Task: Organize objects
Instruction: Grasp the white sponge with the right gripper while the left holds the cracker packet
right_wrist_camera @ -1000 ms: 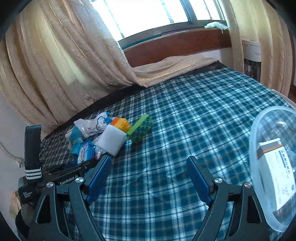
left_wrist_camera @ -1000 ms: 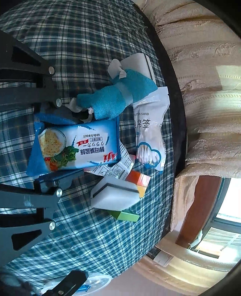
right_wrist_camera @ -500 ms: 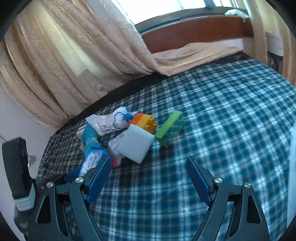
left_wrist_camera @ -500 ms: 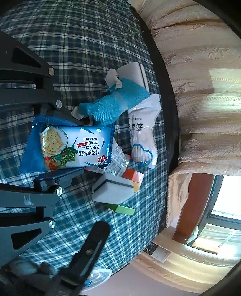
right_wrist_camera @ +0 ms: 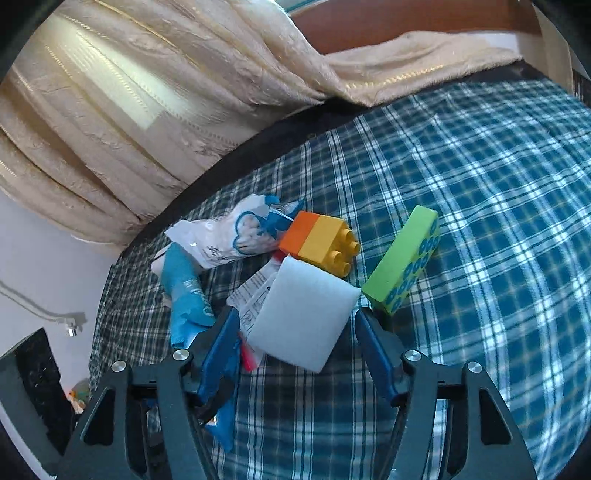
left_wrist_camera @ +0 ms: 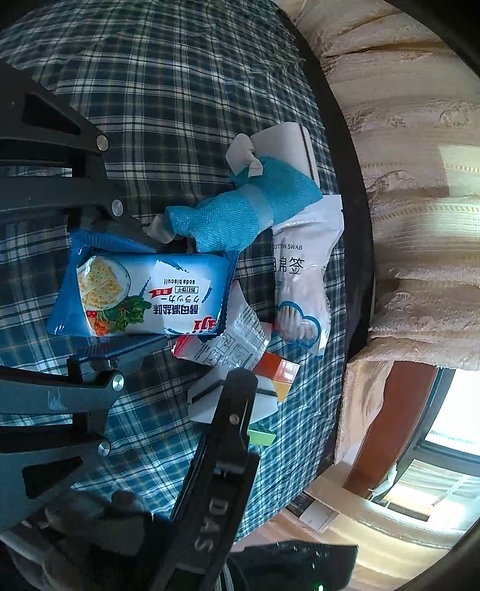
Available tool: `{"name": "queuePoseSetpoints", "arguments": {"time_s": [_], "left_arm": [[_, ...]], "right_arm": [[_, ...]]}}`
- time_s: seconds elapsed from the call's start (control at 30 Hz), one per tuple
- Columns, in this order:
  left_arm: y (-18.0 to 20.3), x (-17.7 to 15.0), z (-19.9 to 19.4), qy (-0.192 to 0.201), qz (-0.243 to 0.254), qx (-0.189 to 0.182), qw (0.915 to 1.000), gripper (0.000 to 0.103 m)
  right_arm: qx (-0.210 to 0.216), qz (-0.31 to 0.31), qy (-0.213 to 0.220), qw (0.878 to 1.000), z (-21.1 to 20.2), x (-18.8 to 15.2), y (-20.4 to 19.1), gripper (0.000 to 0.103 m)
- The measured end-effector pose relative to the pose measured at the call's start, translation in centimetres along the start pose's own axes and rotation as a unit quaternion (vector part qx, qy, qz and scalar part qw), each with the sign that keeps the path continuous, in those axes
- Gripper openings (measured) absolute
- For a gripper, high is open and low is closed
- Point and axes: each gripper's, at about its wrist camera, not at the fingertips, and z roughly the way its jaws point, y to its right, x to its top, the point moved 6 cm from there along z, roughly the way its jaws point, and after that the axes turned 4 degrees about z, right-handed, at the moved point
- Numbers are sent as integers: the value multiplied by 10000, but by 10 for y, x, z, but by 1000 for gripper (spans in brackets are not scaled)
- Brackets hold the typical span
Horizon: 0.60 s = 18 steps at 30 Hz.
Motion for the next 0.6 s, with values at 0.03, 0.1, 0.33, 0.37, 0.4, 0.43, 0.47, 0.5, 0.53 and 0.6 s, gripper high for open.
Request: {"name": "queuePoseSetpoints", "arguments": {"time_s": [0.03, 0.1, 0.33, 0.37, 0.4, 0.43, 0.47, 0.5, 0.53, 0.6], "left_arm": [[-1, 0, 1, -3, -6, 2, 10000, 47], [-1, -1, 4, -42, -16, 0, 10000, 47], [0, -2, 11, -100, -16, 12, 9999, 47], [0, -2, 11, -94, -16, 11, 10000, 47], [-1, -2, 11, -91, -10, 10, 10000, 47], [-1, -2, 11, -97, 0, 11, 10000, 47], [-1, -3, 11, -99, 4, 8, 10000, 47], [0, -3, 10, -99, 9, 0, 10000, 45], [0, -3, 10, -99, 20, -4, 9999, 44], [1, -4, 8, -69, 33, 1, 10000, 43]], "right_arm": [[-5, 13, -14, 10000, 3, 1, 1, 66], [5, -24, 12, 10000, 4, 2, 0, 65], [64, -45, 14, 10000, 4, 0, 0, 52], [83, -43, 31, 10000, 2, -1, 0, 52], [97, -54, 64, 9999, 0, -2, -1, 52], [110, -64, 82, 9999, -4, -3, -1, 52], [125, -83, 106, 9998, -7, -4, -1, 52], [130, -109, 138, 9998, -11, -6, -2, 52], [128, -136, 174, 9997, -15, -8, -2, 52], [120, -180, 256, 9994, -23, -11, -2, 52]]}}
